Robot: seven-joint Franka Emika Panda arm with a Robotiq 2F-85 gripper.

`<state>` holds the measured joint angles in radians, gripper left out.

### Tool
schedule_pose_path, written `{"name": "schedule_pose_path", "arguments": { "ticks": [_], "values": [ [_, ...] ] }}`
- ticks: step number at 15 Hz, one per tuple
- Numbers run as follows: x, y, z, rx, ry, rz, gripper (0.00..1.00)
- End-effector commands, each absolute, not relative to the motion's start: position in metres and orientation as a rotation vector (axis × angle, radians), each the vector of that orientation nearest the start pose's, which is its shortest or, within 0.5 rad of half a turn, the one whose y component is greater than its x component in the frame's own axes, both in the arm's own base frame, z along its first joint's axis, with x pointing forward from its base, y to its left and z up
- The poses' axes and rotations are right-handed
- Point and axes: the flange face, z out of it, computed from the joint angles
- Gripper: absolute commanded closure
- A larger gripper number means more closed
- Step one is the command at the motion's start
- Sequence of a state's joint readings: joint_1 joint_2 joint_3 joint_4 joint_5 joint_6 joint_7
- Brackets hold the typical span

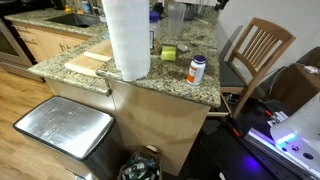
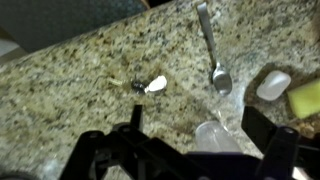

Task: Pick up the spoon and put it in the jar

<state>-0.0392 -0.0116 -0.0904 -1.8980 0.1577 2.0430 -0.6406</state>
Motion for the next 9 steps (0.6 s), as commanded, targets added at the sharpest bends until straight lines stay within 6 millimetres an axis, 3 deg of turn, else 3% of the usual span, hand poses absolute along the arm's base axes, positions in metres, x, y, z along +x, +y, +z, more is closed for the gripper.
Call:
{"name": "schedule_pose_path", "arguments": {
  "ticks": [1, 3, 4, 6, 9],
  "values": [
    [0.567, -0.069, 0.617, -2.966, -0.781, -0.513, 0.00],
    [0.559, -0.070, 0.671, -2.984, -0.813, -0.540, 0.00],
    [0.560, -0.065, 0.636, -2.978, -0.758, -0.531, 0.00],
    [0.552, -0.065, 0.675, -2.979, -0.774, -0.575, 0.00],
    [0.563, -0.058, 0.609, -2.968, -0.816, -0.326, 0.00]
  ]
}}
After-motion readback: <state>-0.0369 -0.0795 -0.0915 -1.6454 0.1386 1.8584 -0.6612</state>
